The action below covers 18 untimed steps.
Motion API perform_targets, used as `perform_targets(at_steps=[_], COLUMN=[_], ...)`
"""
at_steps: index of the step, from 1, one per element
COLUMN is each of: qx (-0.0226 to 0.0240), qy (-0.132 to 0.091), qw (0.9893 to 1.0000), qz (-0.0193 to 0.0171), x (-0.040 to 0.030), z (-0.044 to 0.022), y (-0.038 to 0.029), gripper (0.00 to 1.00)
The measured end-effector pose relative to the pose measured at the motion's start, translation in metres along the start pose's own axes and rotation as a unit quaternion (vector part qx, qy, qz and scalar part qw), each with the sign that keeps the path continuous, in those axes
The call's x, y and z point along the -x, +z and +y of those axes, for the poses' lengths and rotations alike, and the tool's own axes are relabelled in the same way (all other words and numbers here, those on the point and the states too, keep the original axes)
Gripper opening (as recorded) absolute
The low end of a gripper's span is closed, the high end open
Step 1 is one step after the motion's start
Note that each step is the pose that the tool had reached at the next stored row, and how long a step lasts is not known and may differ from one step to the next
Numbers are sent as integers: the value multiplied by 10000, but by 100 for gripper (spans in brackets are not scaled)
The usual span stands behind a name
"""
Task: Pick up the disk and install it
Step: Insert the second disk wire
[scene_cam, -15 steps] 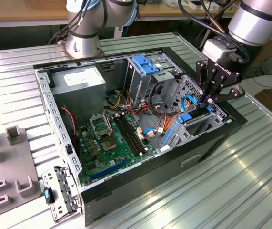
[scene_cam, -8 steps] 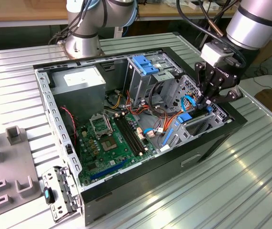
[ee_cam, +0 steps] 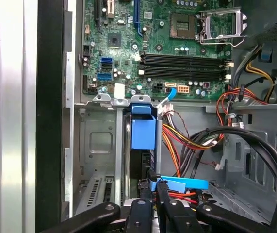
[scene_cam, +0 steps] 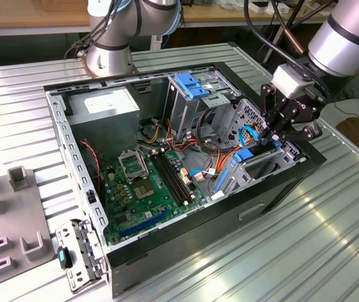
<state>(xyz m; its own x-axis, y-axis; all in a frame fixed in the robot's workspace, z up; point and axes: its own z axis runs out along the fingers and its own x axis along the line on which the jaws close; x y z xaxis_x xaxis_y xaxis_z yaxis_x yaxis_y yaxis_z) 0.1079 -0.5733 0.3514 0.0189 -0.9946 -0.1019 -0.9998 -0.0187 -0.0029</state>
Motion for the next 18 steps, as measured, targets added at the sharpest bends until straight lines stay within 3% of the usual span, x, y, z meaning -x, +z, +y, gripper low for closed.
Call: perform_targets(at_steps=[4,10,18], qx=[-1,-105,-113], qy=[0,-11,-12], qw=[10000,9999,9999], qz=[-1,0,-12], x=[-10,-10,-20], z=[0,3,8], y=[46,46,69], gripper=[16,16,16])
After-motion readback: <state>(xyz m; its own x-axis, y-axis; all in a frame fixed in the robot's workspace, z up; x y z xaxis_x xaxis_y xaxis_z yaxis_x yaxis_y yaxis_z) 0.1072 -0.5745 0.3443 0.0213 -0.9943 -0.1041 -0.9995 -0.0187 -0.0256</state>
